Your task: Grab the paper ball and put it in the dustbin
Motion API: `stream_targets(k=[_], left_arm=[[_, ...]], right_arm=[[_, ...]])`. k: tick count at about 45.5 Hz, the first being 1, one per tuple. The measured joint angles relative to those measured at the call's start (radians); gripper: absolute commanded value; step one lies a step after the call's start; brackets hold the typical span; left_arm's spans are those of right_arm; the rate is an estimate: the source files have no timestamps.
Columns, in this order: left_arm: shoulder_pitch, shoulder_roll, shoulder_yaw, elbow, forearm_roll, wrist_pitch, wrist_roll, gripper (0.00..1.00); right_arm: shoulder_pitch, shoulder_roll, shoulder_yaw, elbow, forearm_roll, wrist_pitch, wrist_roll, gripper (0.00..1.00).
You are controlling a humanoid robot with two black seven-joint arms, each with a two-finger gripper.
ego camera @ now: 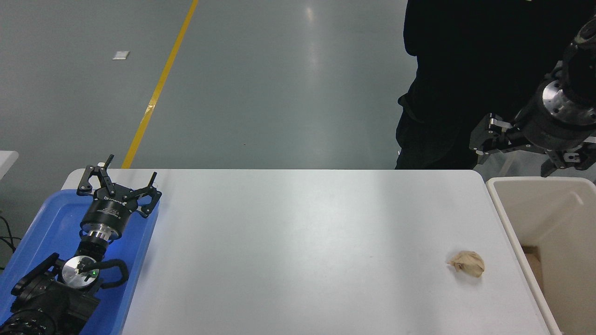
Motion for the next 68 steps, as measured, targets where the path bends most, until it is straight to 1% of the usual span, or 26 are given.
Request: stream_targets(k=[10, 22, 26, 31, 36, 39, 46, 50, 58, 68], left_arm=[[0.000, 0.000, 0.000, 0.000, 0.000, 0.000, 0.000, 0.99], [0.000, 0.000, 0.000, 0.000, 0.000, 0.000, -0.001, 0.99], [0.000, 0.000, 0.000, 0.000, 0.000, 0.000, -0.001, 0.99], [0.001, 0.000, 0.000, 0.000, 0.000, 0.000, -0.001, 0.99], [0.001, 0.000, -0.001, 0.000, 0.000, 0.000, -0.001, 0.99], [0.001, 0.000, -0.001, 0.000, 0.000, 0.000, -0.001, 0.99], [0.001, 0.000, -0.001, 0.000, 0.000, 0.000, -0.001, 0.99], [0.001, 0.000, -0.001, 0.000, 0.000, 0.000, -0.001, 0.99], [0.000, 0.000, -0.001, 0.000, 0.000, 0.000, -0.001, 0.99], [0.000, 0.000, -0.002, 0.000, 0.000, 0.000, -0.001, 0.99]], right_arm=[[-0.064, -0.033, 0.034, -0.011, -0.093, -0.086, 0.006, 0.99], [-0.201, -0.044, 0.051, -0.040, -0.131, -0.214, 0.008, 0.99], [-0.267, -0.048, 0.063, -0.072, -0.139, -0.257, 0.009, 0.97], [-0.362, -0.052, 0.100, -0.126, -0.154, -0.300, 0.016, 0.98], [-0.465, -0.064, 0.137, -0.173, -0.202, -0.337, 0.044, 1.00], [-0.522, -0.071, 0.155, -0.191, -0.243, -0.351, 0.071, 1.00], [-0.629, -0.079, 0.170, -0.221, -0.346, -0.371, 0.155, 1.00], [-0.686, -0.081, 0.175, -0.246, -0.383, -0.378, 0.190, 1.00], [-0.814, -0.067, 0.214, -0.317, -0.416, -0.386, 0.228, 1.00], [-0.955, -0.050, 0.306, -0.397, -0.425, -0.400, 0.245, 0.99]])
